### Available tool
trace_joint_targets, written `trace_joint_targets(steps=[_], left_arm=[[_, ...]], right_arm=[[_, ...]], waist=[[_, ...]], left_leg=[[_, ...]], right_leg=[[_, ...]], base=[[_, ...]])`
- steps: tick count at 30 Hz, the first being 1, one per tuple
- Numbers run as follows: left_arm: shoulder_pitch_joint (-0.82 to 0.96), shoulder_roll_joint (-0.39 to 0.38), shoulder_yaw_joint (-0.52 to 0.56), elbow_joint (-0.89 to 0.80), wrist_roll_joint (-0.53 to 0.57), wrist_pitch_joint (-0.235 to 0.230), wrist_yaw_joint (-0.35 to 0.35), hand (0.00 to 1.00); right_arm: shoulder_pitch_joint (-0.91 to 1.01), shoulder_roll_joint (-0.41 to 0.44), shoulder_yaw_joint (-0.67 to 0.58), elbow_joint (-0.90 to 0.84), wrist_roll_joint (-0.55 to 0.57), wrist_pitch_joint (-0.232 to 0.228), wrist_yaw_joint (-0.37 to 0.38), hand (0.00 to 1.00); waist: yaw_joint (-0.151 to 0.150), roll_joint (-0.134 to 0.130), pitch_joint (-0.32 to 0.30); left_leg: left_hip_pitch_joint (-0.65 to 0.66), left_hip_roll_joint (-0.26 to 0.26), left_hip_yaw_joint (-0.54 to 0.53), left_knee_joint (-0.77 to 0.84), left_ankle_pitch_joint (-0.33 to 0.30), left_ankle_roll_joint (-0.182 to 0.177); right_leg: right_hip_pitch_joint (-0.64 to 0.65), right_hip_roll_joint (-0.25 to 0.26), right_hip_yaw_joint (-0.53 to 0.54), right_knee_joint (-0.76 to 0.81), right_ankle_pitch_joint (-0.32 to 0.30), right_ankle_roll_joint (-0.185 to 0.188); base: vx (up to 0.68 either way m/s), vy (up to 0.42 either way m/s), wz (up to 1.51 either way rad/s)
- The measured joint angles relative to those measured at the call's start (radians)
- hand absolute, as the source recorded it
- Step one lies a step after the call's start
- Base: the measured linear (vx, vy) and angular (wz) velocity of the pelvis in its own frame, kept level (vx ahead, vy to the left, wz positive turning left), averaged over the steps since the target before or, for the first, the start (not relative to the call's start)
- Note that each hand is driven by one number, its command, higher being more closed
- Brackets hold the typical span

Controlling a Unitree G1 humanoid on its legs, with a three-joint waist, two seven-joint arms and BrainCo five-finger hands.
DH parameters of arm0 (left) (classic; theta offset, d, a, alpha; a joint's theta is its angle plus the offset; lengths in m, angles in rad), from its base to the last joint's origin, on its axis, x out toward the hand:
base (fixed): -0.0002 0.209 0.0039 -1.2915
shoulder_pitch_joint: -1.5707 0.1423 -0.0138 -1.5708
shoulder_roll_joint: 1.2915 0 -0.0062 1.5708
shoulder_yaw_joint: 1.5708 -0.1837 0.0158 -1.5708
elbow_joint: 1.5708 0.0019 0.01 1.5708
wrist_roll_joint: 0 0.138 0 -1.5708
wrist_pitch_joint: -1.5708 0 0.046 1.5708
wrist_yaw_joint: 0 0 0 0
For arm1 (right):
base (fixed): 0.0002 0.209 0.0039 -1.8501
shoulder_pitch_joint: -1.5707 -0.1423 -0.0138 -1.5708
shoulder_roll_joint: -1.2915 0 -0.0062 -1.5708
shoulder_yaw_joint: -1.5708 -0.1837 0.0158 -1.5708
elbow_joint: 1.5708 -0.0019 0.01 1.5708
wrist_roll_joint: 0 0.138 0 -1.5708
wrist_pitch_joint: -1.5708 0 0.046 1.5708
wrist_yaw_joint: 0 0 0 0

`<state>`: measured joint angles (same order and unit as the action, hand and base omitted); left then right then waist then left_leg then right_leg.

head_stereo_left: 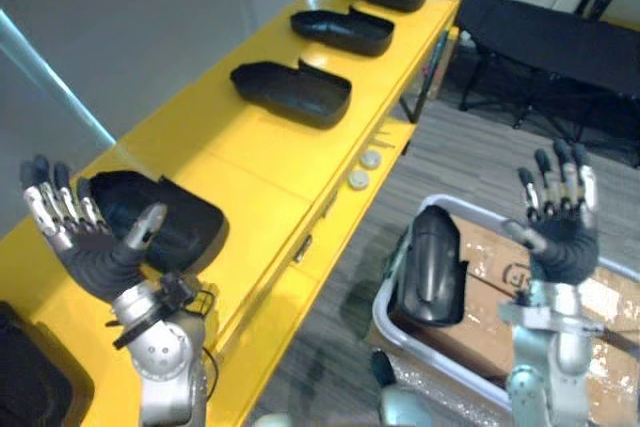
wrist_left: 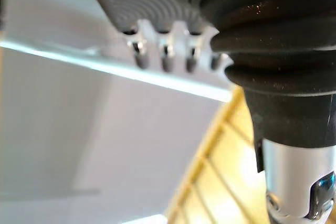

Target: Walk over and take plastic housings, then place them on the shelf

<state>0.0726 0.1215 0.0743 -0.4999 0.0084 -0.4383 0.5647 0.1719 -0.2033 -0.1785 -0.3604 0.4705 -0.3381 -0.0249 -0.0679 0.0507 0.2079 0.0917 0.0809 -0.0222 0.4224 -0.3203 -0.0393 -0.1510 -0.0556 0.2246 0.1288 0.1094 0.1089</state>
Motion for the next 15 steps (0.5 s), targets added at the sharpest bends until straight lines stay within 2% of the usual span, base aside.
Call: trace_joint_targets(steps=[2, 3, 4, 5, 6, 7, 8, 10, 11, 14, 15], left_arm=[[-0.065, 0.045, -0.015, -0.027, 0.034, 0.003, 0.002, 0.00], [-0.096, 0.066, -0.023, -0.035, 0.051, 0.010, 0.004, 0.00], [-0.107, 0.075, -0.024, -0.041, 0.058, 0.020, 0.010, 0.00], [-0.112, 0.079, -0.019, -0.041, 0.085, 0.046, 0.032, 0.00], [-0.109, 0.073, -0.018, -0.033, 0.087, 0.072, 0.059, 0.00], [-0.114, 0.069, -0.012, -0.017, 0.086, 0.090, 0.080, 0.00], [-0.112, 0.065, -0.009, 0.015, 0.075, 0.098, 0.098, 0.00], [-0.094, 0.053, -0.009, 0.035, 0.066, 0.107, 0.101, 0.00], [-0.068, 0.040, -0.011, 0.035, 0.050, 0.107, 0.094, 0.00], [-0.014, 0.006, -0.024, 0.062, 0.019, 0.109, 0.078, 0.00], [0.016, -0.010, -0.040, 0.081, -0.007, 0.109, 0.062, 0.00]], right_arm=[[0.026, 0.021, -0.001, 0.016, 0.047, -0.002, -0.021, 0.00], [0.050, 0.043, -0.009, 0.017, 0.066, -0.005, -0.009, 0.00], [0.064, 0.057, -0.009, 0.017, 0.067, -0.006, 0.004, 0.00], [0.076, 0.074, 0.009, 0.016, 0.062, -0.006, 0.036, 0.00], [0.088, 0.074, 0.016, 0.013, 0.039, -0.007, 0.064, 0.00], [0.099, 0.078, 0.025, 0.009, 0.011, -0.010, 0.088, 0.00], [0.099, 0.090, 0.035, 0.003, -0.020, -0.010, 0.092, 0.00], [0.095, 0.090, 0.036, -0.004, -0.053, -0.010, 0.090, 0.00], [0.087, 0.090, 0.053, -0.004, -0.062, -0.010, 0.084, 0.00], [0.090, 0.094, 0.112, 0.002, -0.084, -0.007, 0.062, 0.00], [0.092, 0.099, 0.138, 0.009, -0.095, -0.005, 0.059, 0.00]], waist=[[0.000, -0.019, 0.014], [-0.002, -0.017, 0.016], [-0.001, -0.008, 0.020], [0.002, -0.028, 0.042], [0.000, -0.032, 0.046], [-0.007, -0.033, 0.051], [-0.010, -0.062, 0.052], [0.000, -0.061, 0.054], [0.002, -0.061, 0.054], [0.005, -0.063, 0.052], [0.007, -0.077, 0.043]], left_leg=[[-0.019, -0.016, 0.009, 0.099, -0.034, 0.003], [-0.010, -0.009, 0.029, 0.098, -0.093, 0.011], [0.019, -0.006, 0.056, 0.087, -0.113, 0.009], [0.049, -0.008, 0.127, 0.064, -0.133, 0.001], [0.048, 0.000, 0.166, 0.049, -0.130, 0.007], [0.049, 0.000, 0.223, -0.005, -0.123, 0.031], [0.051, -0.015, 0.298, -0.056, -0.088, 0.060], [0.060, -0.015, 0.364, -0.091, -0.059, 0.073], [0.063, -0.014, 0.413, -0.107, -0.046, 0.080], [0.059, -0.005, 0.510, -0.104, -0.044, 0.083], [0.048, -0.001, 0.547, -0.098, -0.044, 0.083]], right_leg=[[-0.008, -0.007, 0.036, 0.047, 0.002, 0.001], [-0.011, 0.006, 0.025, 0.056, 0.005, 0.006], [-0.017, 0.015, 0.012, 0.066, 0.012, 0.016], [-0.027, 0.021, -0.041, 0.060, 0.062, -0.002], [-0.024, 0.020, -0.078, -0.015, 0.165, -0.039], [-0.056, 0.006, -0.164, 0.030, 0.131, -0.073], [-0.103, -0.033, -0.281, 0.207, -0.012, -0.084], [-0.104, -0.078, -0.390, 0.341, -0.126, -0.095], [-0.082, -0.118, -0.452, 0.416, -0.179, -0.112], [-0.007, -0.194, -0.530, 0.504, -0.242, -0.135], [0.023, -0.220, -0.555, 0.497, -0.263, -0.132]], base=[[-0.12, 0.153, -0.42], [-0.18, 0.143, -0.65], [-0.34, 0.192, -1.17], [-0.34, 0.122, -1.35], [-0.43, 0.137, -1.51], [-0.43, 0.105, -1.41], [-0.34, 0.098, -1.24], [-0.24, 0.080, -1.19], [-0.21, 0.082, -1.14], [-0.15, 0.016, -1.18], [-0.07, -0.047, -1.21]])
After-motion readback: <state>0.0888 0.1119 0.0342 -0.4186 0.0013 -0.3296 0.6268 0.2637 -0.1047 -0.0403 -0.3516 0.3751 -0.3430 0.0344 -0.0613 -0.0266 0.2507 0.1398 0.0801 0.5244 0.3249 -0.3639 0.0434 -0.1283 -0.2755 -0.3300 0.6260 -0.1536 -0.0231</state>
